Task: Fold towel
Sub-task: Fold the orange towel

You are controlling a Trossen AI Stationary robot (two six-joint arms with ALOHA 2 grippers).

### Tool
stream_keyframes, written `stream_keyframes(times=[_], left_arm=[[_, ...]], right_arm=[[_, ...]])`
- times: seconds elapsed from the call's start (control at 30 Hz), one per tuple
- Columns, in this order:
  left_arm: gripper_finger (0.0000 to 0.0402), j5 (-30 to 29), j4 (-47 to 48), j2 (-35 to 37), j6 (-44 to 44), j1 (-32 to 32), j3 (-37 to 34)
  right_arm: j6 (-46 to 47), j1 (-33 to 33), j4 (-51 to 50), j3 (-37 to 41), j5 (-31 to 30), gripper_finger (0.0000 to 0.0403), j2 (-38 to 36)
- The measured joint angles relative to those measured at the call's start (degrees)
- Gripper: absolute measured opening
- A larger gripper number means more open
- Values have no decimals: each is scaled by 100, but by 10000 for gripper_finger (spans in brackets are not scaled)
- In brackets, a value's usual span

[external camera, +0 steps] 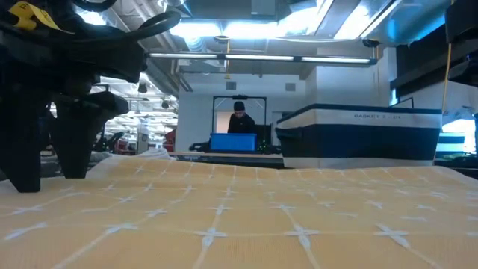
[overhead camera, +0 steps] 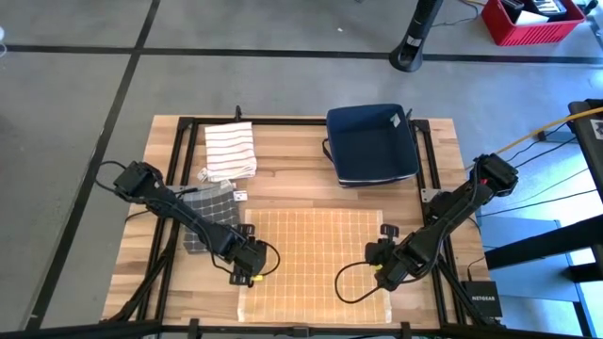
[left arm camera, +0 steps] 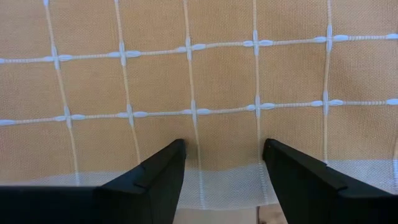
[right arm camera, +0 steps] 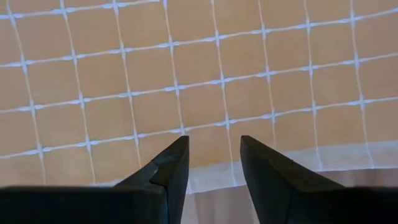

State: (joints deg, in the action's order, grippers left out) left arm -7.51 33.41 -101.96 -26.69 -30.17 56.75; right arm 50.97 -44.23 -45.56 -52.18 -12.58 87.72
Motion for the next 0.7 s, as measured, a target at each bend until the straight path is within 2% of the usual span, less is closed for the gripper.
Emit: stream_keyframes(times=[0.13, 0.37, 0.47, 0.7], left_arm=[[208, 5, 23, -55, -44, -2, -2], [205, 100, 39, -50, -294, 2, -9], [205, 121, 42, -52, -315, 2, -11], [205, 144, 43, -56, -335, 24, -15]], right_arm=[[10, -36, -86, 0, 49, 147, 0], [-51, -37, -48, 238, 807, 147, 0], [-98, -31, 312, 555, 923, 147, 0], [-533, 353, 605, 686, 1164, 147, -136]])
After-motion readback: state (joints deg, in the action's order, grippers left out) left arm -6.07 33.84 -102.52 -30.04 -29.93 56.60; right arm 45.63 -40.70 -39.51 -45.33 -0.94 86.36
